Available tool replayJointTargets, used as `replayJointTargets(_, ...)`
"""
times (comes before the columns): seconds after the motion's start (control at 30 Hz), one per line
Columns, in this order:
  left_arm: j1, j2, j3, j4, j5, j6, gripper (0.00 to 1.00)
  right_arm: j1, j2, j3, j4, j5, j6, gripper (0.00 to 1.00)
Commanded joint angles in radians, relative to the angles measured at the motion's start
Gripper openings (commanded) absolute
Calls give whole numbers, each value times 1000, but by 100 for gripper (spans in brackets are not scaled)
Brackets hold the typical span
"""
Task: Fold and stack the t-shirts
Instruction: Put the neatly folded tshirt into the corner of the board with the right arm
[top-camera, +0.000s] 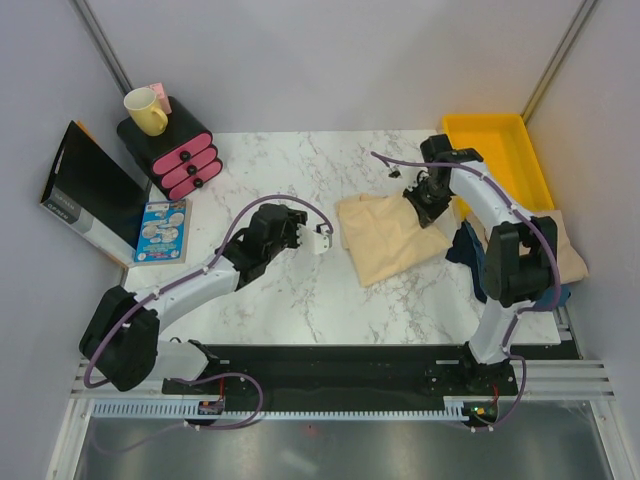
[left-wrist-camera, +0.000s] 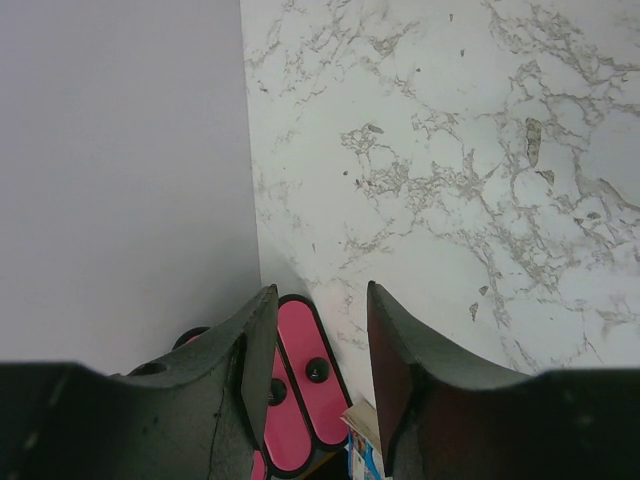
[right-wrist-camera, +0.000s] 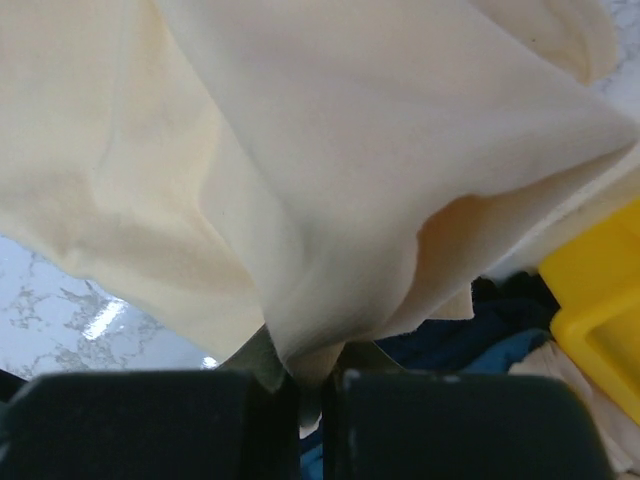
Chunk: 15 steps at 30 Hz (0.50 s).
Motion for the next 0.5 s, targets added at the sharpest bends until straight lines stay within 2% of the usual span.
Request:
replayJointTargets(0.0,-4,-42,-9,1,9,26,48,-40,-81,10,-47,131,-87,0)
replayJointTargets(0.23,-4,-45,-12,0,19,40,48,-101,-161,14,-107,206,-143,0)
replayJointTargets(0.47,-4,-35,-1,0,27,34,48,-152,-276,-67,-139,257,-178,0)
